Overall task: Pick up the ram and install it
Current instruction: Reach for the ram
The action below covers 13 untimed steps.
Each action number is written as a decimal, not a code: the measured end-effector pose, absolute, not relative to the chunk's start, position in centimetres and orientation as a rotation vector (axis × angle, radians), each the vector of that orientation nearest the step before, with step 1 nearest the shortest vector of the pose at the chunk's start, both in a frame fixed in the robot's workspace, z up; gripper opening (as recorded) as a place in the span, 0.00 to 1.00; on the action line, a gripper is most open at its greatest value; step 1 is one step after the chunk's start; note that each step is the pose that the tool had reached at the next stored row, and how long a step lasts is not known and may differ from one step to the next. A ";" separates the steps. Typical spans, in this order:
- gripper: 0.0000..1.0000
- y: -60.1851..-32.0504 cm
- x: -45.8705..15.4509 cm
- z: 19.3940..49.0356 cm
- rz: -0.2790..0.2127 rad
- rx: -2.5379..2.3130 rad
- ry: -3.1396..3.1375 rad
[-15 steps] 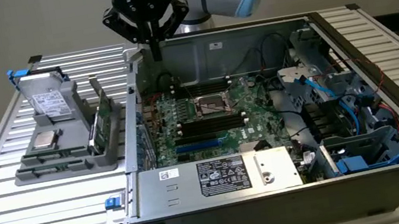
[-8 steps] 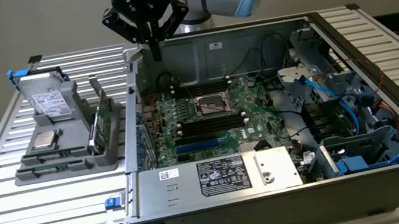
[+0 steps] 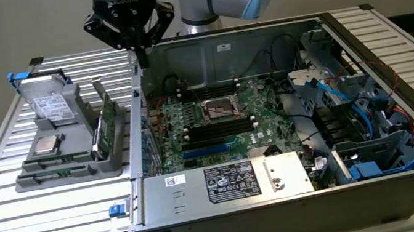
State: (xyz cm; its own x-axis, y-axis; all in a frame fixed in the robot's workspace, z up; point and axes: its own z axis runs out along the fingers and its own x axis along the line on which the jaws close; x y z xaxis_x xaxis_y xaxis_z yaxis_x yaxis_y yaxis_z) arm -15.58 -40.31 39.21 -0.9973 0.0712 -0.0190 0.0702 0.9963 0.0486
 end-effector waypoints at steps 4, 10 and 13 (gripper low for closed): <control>0.11 -40.4 -17.4 39.1 0.075 0.111 3.118; 0.11 -40.4 -20.1 38.9 0.075 0.110 3.118; 0.11 -40.4 -20.9 38.7 0.075 0.110 3.121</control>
State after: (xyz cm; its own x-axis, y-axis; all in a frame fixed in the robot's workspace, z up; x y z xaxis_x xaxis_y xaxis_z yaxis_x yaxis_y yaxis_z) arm -20.94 -40.43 38.65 -0.9974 0.0708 -0.0158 0.0700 0.9964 0.0484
